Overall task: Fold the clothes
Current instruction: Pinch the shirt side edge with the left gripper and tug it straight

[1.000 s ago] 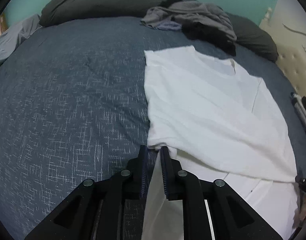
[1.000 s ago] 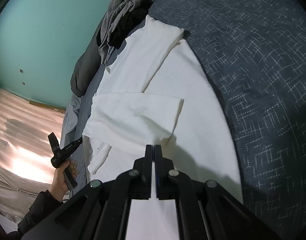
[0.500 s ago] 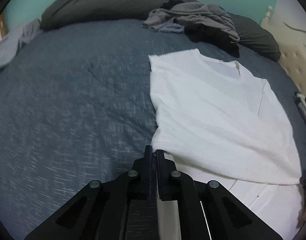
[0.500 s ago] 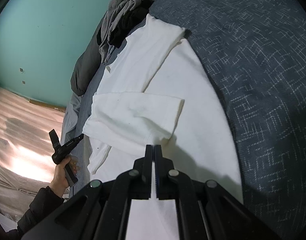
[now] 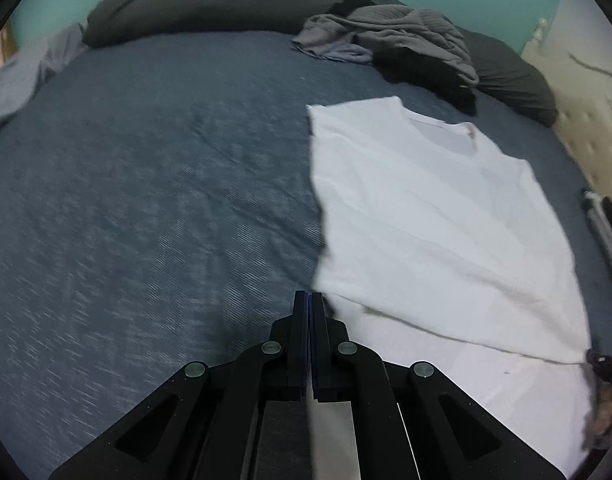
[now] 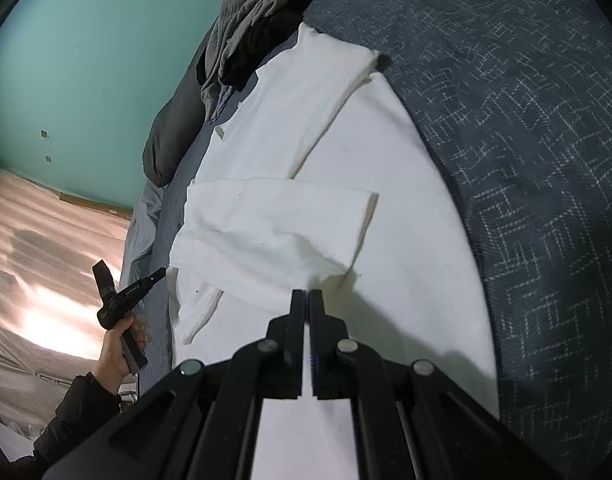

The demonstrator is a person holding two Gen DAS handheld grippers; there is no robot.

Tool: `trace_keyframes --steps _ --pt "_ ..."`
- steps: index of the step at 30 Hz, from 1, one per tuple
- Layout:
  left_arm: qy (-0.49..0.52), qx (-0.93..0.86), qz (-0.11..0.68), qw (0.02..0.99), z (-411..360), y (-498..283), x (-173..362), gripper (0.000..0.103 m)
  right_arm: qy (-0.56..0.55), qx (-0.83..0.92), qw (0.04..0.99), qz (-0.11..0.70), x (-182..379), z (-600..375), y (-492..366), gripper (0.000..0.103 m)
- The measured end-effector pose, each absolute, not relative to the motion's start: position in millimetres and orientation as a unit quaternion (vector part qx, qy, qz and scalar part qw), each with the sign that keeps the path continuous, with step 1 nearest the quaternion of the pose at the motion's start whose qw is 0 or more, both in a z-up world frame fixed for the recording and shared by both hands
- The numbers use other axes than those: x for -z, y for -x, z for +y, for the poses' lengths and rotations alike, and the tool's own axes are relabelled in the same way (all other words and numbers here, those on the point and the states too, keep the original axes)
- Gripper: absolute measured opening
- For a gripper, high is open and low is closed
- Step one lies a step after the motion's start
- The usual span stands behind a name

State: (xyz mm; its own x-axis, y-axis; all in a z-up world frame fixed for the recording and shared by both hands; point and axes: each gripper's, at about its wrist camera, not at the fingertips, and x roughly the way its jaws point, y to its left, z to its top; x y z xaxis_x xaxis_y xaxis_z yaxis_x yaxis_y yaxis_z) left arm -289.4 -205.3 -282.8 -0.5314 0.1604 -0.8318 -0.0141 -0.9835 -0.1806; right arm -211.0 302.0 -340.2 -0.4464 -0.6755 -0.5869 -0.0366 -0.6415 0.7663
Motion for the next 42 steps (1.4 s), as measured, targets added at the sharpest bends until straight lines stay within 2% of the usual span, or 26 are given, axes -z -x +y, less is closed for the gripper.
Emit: trace_keyframes --steps 4,10,12,13,21,22,24,26,34,42 --pt "0.482 -0.87 -0.084 0.061 -197.2 290.4 284.5 0.004 -0.484 0.766 0.208 -0.37 340.8 302.3 211.2 0.002" --pt "0.487 -0.868 -0.07 0.069 -185.4 285.6 288.0 0.033 -0.484 0.764 0.209 -0.371 341.3 302.5 210.9 0.002" --pt "0.484 -0.869 -0.072 0.067 -185.8 283.6 286.4 0.051 -0.484 0.764 0.21 -0.371 341.3 302.8 210.9 0.002" --pt "0.484 -0.87 -0.07 0.068 -185.9 283.5 286.5 0.052 -0.484 0.764 0.21 -0.372 341.3 302.8 211.5 0.002" --pt "0.506 -0.86 -0.04 0.046 -181.1 295.5 301.2 0.051 -0.484 0.764 0.209 -0.373 341.5 302.6 212.7 0.002" --pt "0.505 -0.862 -0.036 0.035 -182.7 296.7 302.1 0.049 -0.485 0.764 0.208 -0.373 341.6 302.5 212.9 0.002" --pt "0.502 -0.864 -0.04 0.0 -191.7 299.4 304.2 0.03 -0.485 0.764 0.209 -0.372 341.6 302.0 213.3 0.002" --pt "0.497 -0.865 -0.069 -0.014 -203.0 301.1 305.5 0.03 -0.485 0.763 0.21 -0.371 341.8 302.0 213.7 0.002" --pt "0.472 -0.877 -0.083 -0.026 -199.2 295.5 300.5 0.023 -0.485 0.763 0.211 -0.373 343.1 304.6 213.1 0.002" --pt "0.489 -0.872 0.034 -0.006 -163.2 303.9 299.7 0.023 -0.486 0.762 0.209 -0.373 344.6 302.7 214.5 0.002"
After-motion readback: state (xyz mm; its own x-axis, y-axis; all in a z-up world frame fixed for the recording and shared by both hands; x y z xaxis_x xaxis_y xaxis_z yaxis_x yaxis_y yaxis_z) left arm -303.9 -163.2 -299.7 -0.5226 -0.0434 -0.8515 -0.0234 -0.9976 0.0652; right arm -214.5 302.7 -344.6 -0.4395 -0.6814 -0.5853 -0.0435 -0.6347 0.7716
